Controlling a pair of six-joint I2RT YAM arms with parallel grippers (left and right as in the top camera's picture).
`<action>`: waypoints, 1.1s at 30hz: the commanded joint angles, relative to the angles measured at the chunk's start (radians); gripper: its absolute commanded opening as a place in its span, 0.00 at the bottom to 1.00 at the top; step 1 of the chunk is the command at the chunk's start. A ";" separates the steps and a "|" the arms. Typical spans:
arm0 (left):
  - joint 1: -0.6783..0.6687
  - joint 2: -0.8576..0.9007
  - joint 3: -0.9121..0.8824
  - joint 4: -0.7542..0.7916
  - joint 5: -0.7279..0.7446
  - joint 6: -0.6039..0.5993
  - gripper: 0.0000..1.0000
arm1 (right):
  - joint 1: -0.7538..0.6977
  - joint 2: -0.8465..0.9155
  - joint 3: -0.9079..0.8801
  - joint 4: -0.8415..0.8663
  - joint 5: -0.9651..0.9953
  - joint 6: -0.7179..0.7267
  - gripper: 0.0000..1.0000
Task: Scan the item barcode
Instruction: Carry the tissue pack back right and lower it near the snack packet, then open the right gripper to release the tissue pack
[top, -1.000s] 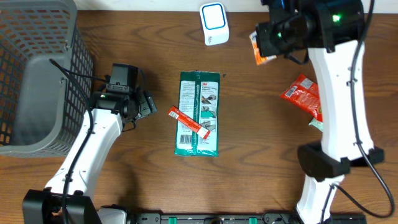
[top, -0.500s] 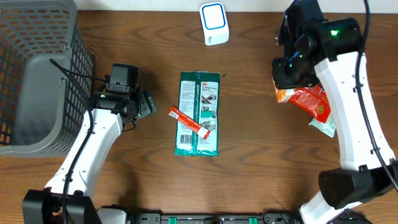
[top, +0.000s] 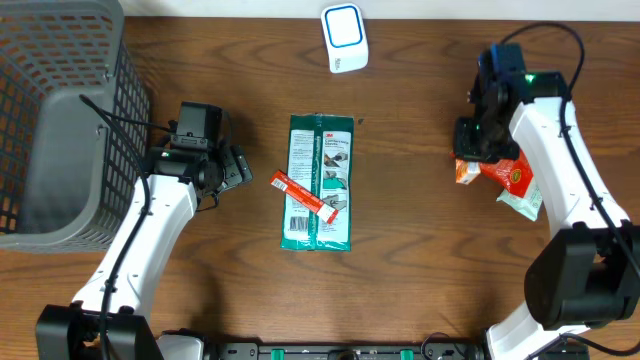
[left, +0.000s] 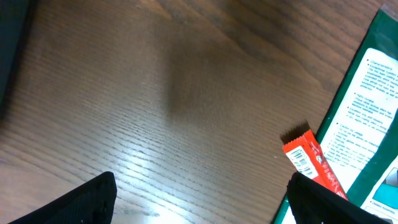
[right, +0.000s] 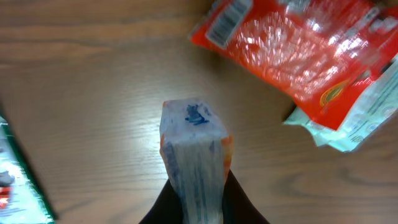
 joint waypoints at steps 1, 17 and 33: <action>0.003 0.005 0.011 -0.002 -0.008 -0.002 0.89 | -0.033 -0.005 -0.090 0.092 -0.051 -0.008 0.01; 0.003 0.005 0.011 -0.002 -0.008 -0.002 0.89 | -0.053 -0.004 -0.314 0.422 -0.124 -0.066 0.47; 0.003 0.005 0.011 -0.001 -0.008 -0.002 0.89 | -0.045 -0.033 -0.127 0.236 -0.205 -0.141 0.77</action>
